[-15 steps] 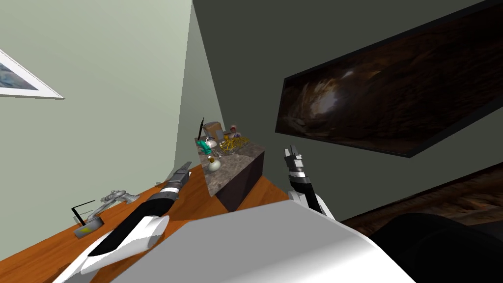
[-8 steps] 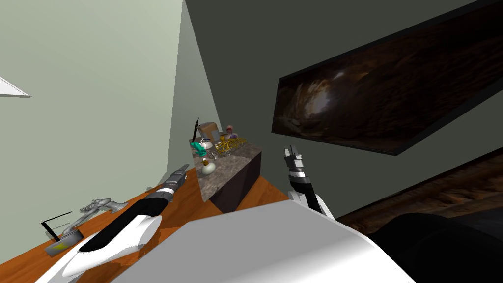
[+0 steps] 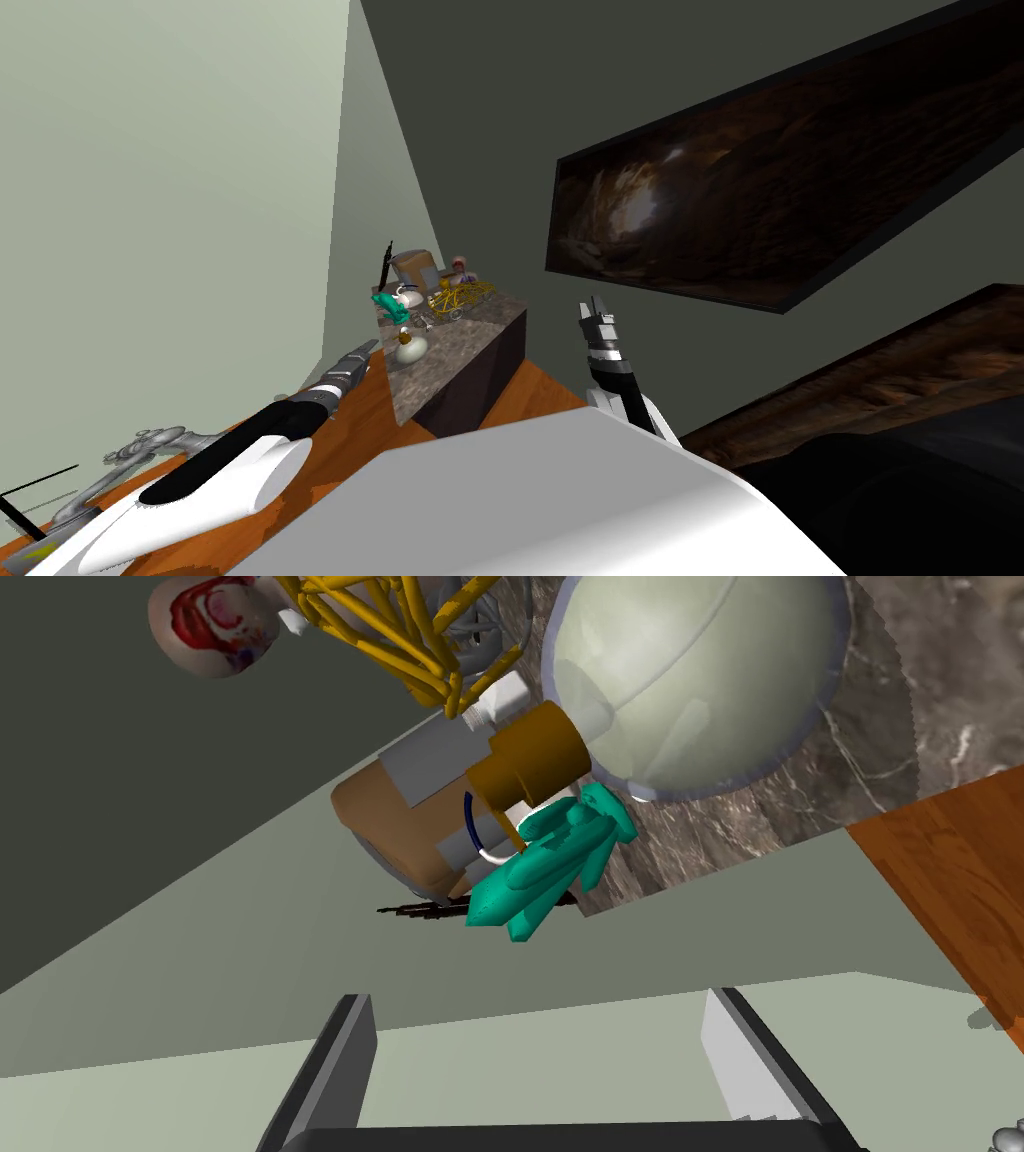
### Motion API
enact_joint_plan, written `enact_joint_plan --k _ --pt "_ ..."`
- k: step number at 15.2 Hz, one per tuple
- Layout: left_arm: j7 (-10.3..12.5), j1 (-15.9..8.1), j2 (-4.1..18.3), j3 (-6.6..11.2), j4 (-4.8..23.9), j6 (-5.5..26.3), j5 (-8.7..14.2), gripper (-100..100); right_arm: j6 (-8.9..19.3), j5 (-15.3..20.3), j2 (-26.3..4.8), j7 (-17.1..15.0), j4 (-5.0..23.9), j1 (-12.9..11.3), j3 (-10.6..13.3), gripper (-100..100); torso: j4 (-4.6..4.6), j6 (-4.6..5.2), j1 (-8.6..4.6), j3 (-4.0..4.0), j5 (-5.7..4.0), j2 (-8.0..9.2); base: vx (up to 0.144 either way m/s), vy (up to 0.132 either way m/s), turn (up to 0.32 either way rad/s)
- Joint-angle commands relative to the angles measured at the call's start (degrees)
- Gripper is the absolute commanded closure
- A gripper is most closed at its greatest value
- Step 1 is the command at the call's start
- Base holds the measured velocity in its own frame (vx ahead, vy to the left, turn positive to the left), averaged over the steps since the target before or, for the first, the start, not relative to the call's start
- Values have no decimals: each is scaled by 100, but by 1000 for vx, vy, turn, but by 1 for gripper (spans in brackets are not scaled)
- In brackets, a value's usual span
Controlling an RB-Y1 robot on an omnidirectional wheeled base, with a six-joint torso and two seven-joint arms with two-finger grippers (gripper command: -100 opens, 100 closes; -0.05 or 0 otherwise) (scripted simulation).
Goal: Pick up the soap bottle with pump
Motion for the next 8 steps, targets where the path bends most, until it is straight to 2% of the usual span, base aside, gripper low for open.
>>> enact_joint_plan --k 1,2,4,5,6,8 --pt "-17 7 40 36 14 242 40 -100 0 0 0 0 0 0 0 0 0 0 0 0 0 0 33 -38 -37" --pt "-46 13 184 162 38 399 175 -100 0 0 0 0 0 0 0 0 0 -2 2 1 1 1 44 -47 -82" --pt "-46 13 184 162 38 618 175 -100 0 0 0 0 0 0 0 0 -1 0 -1 -1 0 -2 38 -49 -71" --pt "-46 13 184 162 38 618 175 -100 0 0 0 0 0 0 0 0 0 -1 1 0 1 1 16 -25 -4" --pt "-76 19 325 289 62 814 308 -100 0 0 0 0 0 0 0 0 1 -3 5 3 1 6 27 -45 -99" --pt "-76 19 325 289 62 993 308 -100 0 0 0 0 0 0 0 0 1 0 0 1 0 3 35 -41 -79"
